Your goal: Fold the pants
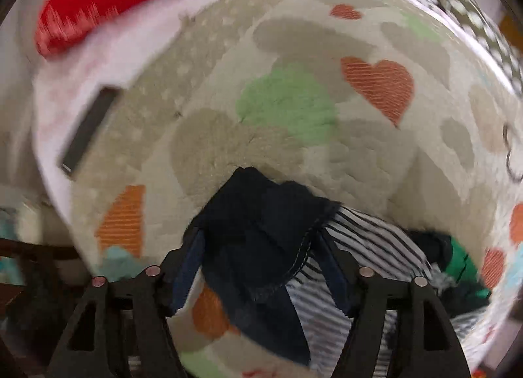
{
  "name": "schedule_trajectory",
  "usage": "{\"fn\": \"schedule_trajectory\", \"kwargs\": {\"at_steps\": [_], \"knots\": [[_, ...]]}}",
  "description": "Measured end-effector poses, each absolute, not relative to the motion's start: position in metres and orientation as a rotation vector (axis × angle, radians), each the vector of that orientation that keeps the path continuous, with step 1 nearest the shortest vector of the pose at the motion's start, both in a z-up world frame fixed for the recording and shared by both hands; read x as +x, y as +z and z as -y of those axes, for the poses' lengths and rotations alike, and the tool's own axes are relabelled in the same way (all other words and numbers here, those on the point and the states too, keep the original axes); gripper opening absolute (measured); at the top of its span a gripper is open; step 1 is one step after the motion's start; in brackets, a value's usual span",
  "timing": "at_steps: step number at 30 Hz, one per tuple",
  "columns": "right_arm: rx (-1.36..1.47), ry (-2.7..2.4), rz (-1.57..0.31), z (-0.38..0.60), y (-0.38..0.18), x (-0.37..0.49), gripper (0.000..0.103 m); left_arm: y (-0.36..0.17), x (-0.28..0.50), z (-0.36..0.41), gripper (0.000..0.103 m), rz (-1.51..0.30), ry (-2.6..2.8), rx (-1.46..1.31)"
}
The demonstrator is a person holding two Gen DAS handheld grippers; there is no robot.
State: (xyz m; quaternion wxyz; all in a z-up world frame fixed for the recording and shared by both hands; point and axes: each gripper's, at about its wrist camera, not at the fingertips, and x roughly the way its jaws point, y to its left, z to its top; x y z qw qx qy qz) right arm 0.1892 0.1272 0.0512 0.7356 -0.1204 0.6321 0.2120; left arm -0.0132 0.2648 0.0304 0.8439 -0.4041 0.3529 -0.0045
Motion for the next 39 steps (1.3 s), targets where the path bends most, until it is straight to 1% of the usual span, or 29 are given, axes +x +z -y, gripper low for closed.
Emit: {"fn": "schedule_trajectory", "kwargs": {"at_steps": [1,3,5,6,7,8,9,11,12,14,19,20,21,22,24,26,30,33,34,35,36,37,38,39], "knots": [[-0.313,0.443,-1.404,-0.137,0.042,0.190,0.080,0.029,-0.013,-0.265,0.077,-0.748,-0.014,-0.857],[-0.352,0.410,-1.424,-0.146,0.032,0.192,0.087,0.028,-0.015,-0.264,0.077,-0.755,-0.028,-0.852],[-0.389,0.366,-1.456,-0.151,0.020,0.197,0.086,0.028,-0.013,-0.260,0.077,-0.760,-0.045,-0.843],[-0.390,0.357,-1.464,-0.152,0.018,0.199,0.085,0.028,-0.012,-0.258,0.077,-0.761,-0.054,-0.842],[-0.388,0.354,-1.463,-0.150,0.019,0.199,0.082,0.028,-0.010,-0.256,0.077,-0.764,-0.064,-0.840],[-0.401,0.352,-1.448,-0.148,0.022,0.197,0.069,0.027,-0.008,-0.253,0.077,-0.769,-0.069,-0.834],[-0.411,0.362,-1.431,-0.147,0.026,0.195,0.046,0.028,-0.006,-0.250,0.077,-0.771,-0.073,-0.827],[-0.420,0.378,-1.414,-0.143,0.034,0.189,0.028,0.027,0.001,-0.243,0.077,-0.768,-0.086,-0.801],[-0.425,0.381,-1.403,-0.140,0.037,0.187,0.024,0.027,0.004,-0.240,0.077,-0.770,-0.087,-0.789],[-0.420,0.395,-1.380,-0.134,0.043,0.183,0.022,0.028,0.013,-0.230,0.077,-0.774,-0.108,-0.753],[-0.293,0.460,-1.356,-0.103,0.066,0.178,0.022,0.036,0.032,-0.201,0.077,-0.777,-0.161,-0.639],[-0.259,0.473,-1.351,-0.093,0.071,0.177,0.022,0.038,0.036,-0.192,0.076,-0.774,-0.181,-0.608],[-0.234,0.482,-1.346,-0.085,0.076,0.177,0.022,0.041,0.040,-0.184,0.073,-0.776,-0.202,-0.582],[-0.190,0.500,-1.335,-0.072,0.083,0.176,0.022,0.044,0.044,-0.174,0.052,-0.783,-0.228,-0.551],[-0.115,0.528,-1.306,-0.046,0.096,0.171,0.022,0.051,0.050,-0.156,0.025,-0.797,-0.273,-0.508],[-0.054,0.539,-1.281,-0.042,0.103,0.171,0.022,0.065,0.050,-0.138,0.025,-0.776,-0.288,-0.462],[0.109,0.558,-1.200,0.021,0.121,0.168,0.022,0.087,0.049,-0.098,0.025,-0.767,-0.366,-0.401],[0.235,0.553,-1.155,0.064,0.120,0.159,0.022,0.093,0.046,-0.059,0.025,-0.783,-0.425,-0.326],[0.278,0.550,-1.139,0.079,0.115,0.156,0.022,0.093,0.046,-0.044,0.028,-0.793,-0.436,-0.292],[0.301,0.548,-1.127,0.093,0.113,0.153,0.023,0.091,0.045,-0.033,0.036,-0.806,-0.443,-0.269],[0.328,0.526,-1.113,0.114,0.107,0.148,0.029,0.088,0.043,-0.022,0.039,-0.830,-0.453,-0.250],[0.339,0.484,-1.105,0.130,0.099,0.145,0.031,0.086,0.040,-0.016,0.042,-0.856,-0.466,-0.249],[0.349,0.430,-1.096,0.145,0.092,0.142,0.042,0.084,0.036,-0.014,0.043,-0.883,-0.489,-0.260],[0.360,0.363,-1.085,0.165,0.087,0.138,0.049,0.083,0.032,-0.015,0.043,-0.901,-0.509,-0.269]]}}
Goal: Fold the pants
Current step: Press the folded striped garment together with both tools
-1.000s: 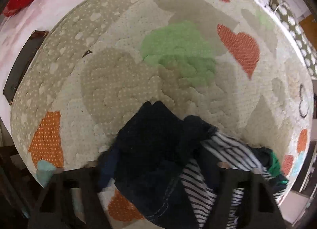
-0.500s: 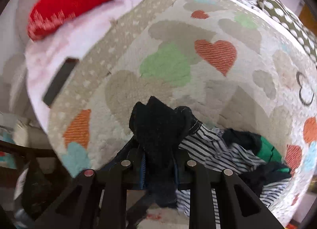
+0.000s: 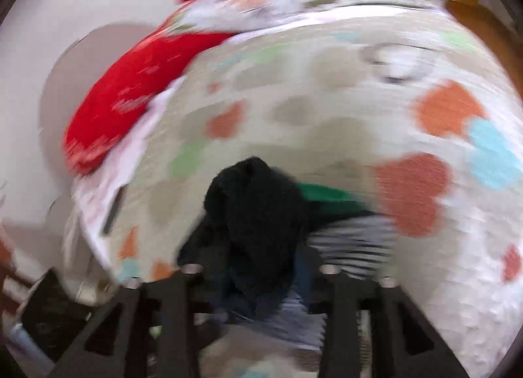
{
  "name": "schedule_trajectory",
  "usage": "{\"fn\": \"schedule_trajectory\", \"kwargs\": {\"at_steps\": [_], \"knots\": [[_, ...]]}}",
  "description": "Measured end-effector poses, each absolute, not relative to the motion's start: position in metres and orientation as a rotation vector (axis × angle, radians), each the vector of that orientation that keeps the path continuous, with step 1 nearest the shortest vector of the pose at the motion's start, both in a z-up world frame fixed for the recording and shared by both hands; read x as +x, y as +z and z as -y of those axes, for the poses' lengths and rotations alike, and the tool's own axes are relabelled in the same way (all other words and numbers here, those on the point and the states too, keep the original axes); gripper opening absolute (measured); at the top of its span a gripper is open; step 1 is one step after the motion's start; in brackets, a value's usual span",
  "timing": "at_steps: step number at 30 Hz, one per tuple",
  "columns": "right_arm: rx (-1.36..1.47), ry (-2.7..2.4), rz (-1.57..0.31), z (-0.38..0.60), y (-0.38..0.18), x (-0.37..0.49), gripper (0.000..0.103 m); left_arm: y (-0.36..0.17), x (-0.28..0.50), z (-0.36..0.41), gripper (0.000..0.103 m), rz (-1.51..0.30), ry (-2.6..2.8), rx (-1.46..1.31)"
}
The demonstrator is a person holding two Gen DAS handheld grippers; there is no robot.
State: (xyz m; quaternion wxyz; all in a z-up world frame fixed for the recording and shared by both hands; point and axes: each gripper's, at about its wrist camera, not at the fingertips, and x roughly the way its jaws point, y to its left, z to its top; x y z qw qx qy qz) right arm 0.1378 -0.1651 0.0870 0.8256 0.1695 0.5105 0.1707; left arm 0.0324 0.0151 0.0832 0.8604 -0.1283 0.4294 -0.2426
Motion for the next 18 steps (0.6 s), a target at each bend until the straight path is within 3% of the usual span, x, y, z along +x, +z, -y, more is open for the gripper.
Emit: {"fn": "schedule_trajectory", "kwargs": {"at_steps": [5,10,14,18], "knots": [[0.389,0.200,-1.006,0.233,0.090,0.118,0.049,0.097,0.019,-0.032,0.051,-0.870,-0.481,-0.282],[0.516,0.411,-0.919,0.223,0.114,0.106,0.045,0.085,0.045,-0.025,0.051,-0.895,-0.405,-0.249],[0.620,0.596,-0.979,0.182,0.102,0.115,0.045,0.060,0.046,-0.001,0.051,-0.959,-0.408,-0.156],[0.678,0.529,-1.131,0.171,0.047,0.131,0.045,0.051,0.038,0.003,0.051,-0.981,-0.424,-0.104]]}}
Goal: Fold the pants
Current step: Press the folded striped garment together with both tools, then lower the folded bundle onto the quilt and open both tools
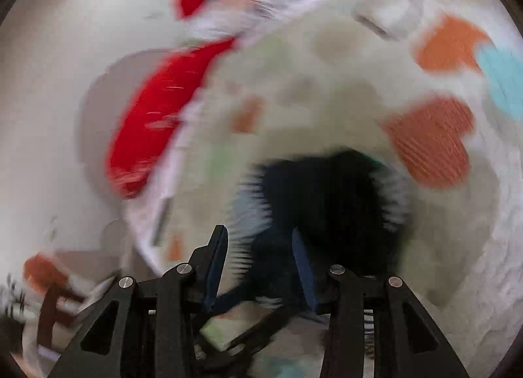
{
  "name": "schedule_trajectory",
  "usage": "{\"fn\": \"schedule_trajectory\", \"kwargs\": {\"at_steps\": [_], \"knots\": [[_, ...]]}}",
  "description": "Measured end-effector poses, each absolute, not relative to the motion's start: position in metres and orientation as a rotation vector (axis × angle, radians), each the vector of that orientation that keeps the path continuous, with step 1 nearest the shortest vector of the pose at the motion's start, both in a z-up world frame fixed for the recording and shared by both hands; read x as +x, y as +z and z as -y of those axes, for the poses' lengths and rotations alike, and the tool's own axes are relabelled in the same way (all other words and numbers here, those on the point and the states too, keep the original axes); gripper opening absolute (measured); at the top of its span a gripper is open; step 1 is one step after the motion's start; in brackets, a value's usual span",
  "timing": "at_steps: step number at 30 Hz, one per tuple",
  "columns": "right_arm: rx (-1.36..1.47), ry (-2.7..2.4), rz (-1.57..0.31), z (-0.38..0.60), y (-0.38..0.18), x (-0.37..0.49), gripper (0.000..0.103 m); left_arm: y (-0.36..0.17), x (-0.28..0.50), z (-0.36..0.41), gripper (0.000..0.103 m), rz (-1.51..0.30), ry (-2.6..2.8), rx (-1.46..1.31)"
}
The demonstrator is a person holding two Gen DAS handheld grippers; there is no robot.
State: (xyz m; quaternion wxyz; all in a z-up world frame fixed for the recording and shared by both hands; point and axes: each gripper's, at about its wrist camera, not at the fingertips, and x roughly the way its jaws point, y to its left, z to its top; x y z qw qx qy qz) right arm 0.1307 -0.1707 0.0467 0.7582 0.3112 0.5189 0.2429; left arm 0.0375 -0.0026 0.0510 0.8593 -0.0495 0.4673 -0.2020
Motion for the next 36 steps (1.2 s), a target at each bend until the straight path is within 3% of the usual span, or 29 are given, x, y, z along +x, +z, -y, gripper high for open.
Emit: {"fn": "schedule_trajectory", "kwargs": {"at_steps": [5,8,13,17,20,23,27,28,30,36], "knots": [[0.870,0.505,-1.091,0.207,0.016,0.113,0.038,0.067,0.028,-0.013,0.052,-0.972,-0.474,-0.137],[0.785,0.493,-1.060,0.205,0.033,0.106,0.041,0.078,0.032,-0.018,0.059,-0.922,-0.459,-0.172],[0.676,0.532,-0.909,0.191,0.085,0.113,0.042,0.066,0.044,-0.012,0.060,-0.956,-0.434,-0.187],[0.601,0.426,-0.972,0.188,0.062,0.141,0.053,0.058,0.039,-0.005,0.060,-1.000,-0.435,-0.156],[0.553,0.305,-1.095,0.195,0.022,0.152,0.054,0.074,0.037,-0.010,0.060,-0.966,-0.469,-0.180],[0.549,0.304,-1.033,0.203,0.030,0.138,0.054,0.090,0.057,-0.020,0.066,-0.945,-0.440,-0.230],[0.428,0.257,-0.887,0.205,0.065,0.101,0.054,0.100,0.100,-0.021,0.066,-0.937,-0.368,-0.245],[0.412,0.261,-0.855,0.204,0.072,0.094,0.054,0.099,0.114,-0.020,0.066,-0.945,-0.352,-0.247],[0.402,0.278,-0.824,0.201,0.078,0.081,0.041,0.093,0.137,-0.015,0.066,-0.983,-0.348,-0.258],[0.372,0.331,-0.923,0.183,0.049,0.076,0.041,0.049,0.179,0.007,0.066,-1.145,-0.311,-0.226]]}}
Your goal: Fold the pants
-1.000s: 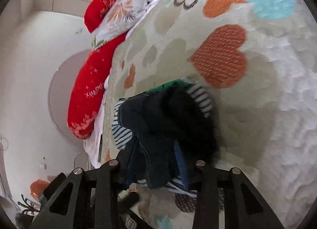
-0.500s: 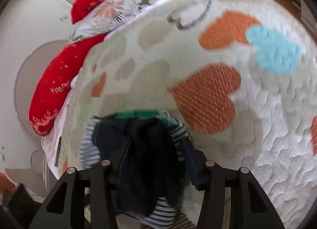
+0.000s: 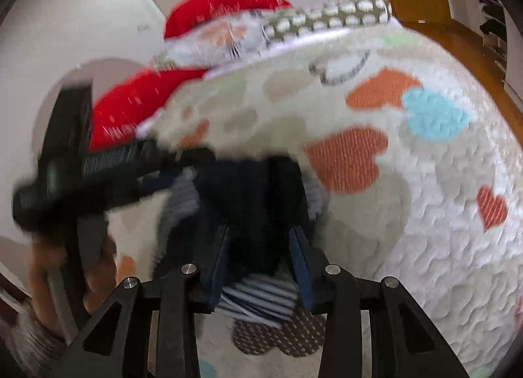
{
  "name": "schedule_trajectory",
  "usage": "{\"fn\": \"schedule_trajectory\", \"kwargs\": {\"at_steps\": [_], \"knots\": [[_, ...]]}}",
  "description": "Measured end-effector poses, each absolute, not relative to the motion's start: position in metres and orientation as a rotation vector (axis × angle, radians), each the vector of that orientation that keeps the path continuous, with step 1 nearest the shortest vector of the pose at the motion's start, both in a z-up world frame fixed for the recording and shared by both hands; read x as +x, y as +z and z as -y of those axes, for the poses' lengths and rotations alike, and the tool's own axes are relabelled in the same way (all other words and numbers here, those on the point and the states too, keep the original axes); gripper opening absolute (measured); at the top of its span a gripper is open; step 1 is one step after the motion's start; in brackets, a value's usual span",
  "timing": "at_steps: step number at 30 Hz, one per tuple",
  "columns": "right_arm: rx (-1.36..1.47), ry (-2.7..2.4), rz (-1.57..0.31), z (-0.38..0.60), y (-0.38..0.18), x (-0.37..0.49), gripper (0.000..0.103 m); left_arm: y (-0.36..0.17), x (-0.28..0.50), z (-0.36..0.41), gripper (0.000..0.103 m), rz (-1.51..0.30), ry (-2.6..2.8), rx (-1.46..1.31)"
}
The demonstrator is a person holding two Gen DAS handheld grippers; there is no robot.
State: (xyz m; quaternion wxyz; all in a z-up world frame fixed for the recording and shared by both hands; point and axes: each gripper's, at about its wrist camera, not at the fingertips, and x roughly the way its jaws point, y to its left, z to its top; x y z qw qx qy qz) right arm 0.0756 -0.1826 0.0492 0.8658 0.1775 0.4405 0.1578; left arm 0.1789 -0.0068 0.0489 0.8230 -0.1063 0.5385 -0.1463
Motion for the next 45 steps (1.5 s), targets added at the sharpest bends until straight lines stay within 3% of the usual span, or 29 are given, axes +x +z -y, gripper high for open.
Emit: {"fn": "schedule_trajectory", "kwargs": {"at_steps": [3,8,15,19,23,29,34,45], "knots": [[0.359,0.309,-0.990,0.178,0.022,0.074,0.043,0.044,0.180,0.011,0.066,-1.144,-0.300,-0.206],[0.422,0.315,-0.945,0.192,0.034,0.061,0.045,0.066,0.158,-0.002,0.066,-1.088,-0.342,-0.247],[0.401,0.200,-0.872,0.201,0.052,0.023,0.047,0.126,0.071,-0.021,0.068,-0.826,-0.266,-0.124],[0.371,0.178,-0.868,0.193,0.057,0.009,0.048,0.156,0.017,-0.031,0.079,-0.653,-0.157,-0.077],[0.304,0.186,-0.863,0.174,0.067,-0.005,0.050,0.186,-0.028,-0.047,0.101,-0.459,-0.018,-0.071],[0.208,0.161,-0.844,0.155,0.074,-0.023,0.059,0.222,-0.073,-0.075,0.103,-0.256,0.120,-0.096],[0.166,0.179,-0.865,0.139,0.071,-0.030,0.059,0.229,-0.080,-0.082,0.103,-0.258,0.148,-0.097],[0.145,0.149,-0.877,0.137,0.064,-0.029,0.065,0.173,-0.039,-0.073,0.103,-0.607,0.096,-0.095]]}}
